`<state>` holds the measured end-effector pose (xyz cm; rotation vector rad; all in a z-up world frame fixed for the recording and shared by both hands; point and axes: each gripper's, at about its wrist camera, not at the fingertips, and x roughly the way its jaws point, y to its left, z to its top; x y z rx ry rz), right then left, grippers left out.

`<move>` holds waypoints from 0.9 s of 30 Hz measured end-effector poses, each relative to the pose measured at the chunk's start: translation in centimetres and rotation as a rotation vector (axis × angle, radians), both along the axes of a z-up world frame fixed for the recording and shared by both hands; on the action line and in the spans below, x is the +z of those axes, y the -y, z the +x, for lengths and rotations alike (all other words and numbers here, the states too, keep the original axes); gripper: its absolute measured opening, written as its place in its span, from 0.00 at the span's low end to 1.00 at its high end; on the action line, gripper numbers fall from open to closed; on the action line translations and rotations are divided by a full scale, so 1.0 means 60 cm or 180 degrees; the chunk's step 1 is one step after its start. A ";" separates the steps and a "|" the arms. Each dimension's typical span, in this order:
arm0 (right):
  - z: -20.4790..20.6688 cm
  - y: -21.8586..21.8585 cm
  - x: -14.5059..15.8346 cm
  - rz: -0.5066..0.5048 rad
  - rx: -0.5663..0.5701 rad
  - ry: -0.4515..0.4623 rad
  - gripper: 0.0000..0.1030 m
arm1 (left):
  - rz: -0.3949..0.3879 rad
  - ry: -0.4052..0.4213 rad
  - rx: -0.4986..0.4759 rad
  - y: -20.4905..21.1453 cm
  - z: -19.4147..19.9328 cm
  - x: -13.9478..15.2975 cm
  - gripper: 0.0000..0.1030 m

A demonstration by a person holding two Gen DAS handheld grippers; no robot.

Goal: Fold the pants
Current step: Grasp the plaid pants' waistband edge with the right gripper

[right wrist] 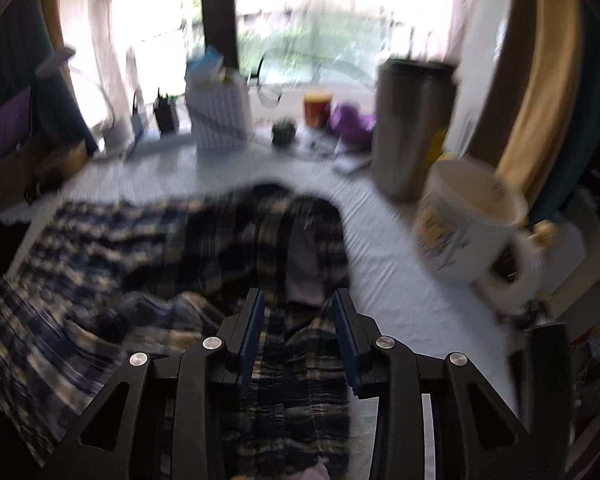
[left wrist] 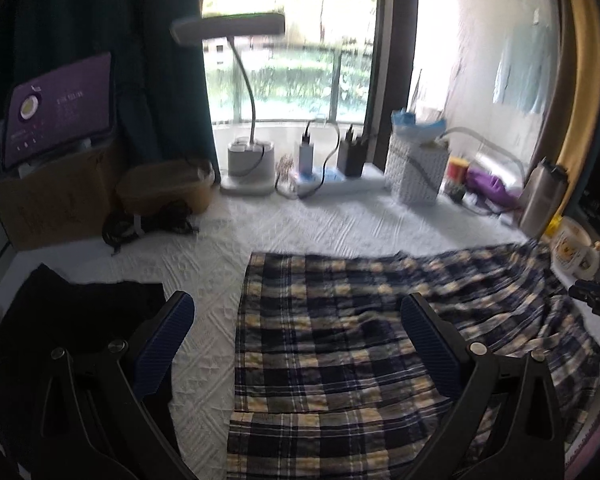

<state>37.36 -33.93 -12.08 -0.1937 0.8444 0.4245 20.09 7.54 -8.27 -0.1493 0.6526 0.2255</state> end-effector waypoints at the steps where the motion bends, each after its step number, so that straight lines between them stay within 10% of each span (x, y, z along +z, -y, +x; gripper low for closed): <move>1: 0.004 -0.003 -0.011 -0.0004 0.0032 -0.0072 0.36 | -0.0015 -0.0048 0.0007 -0.001 0.005 -0.007 0.99; 11: 0.013 -0.020 -0.056 0.0038 0.0220 -0.0415 0.36 | -0.0041 -0.0384 -0.0012 0.003 0.045 -0.051 0.99; 16: 0.001 -0.024 -0.049 -0.0128 0.0271 -0.0259 0.10 | -0.0024 -0.0413 -0.0019 0.008 0.053 -0.054 0.99; 27: -0.004 0.035 -0.005 -0.0312 -0.0093 0.0062 0.04 | 0.0056 -0.0362 -0.0025 0.011 0.058 -0.036 0.99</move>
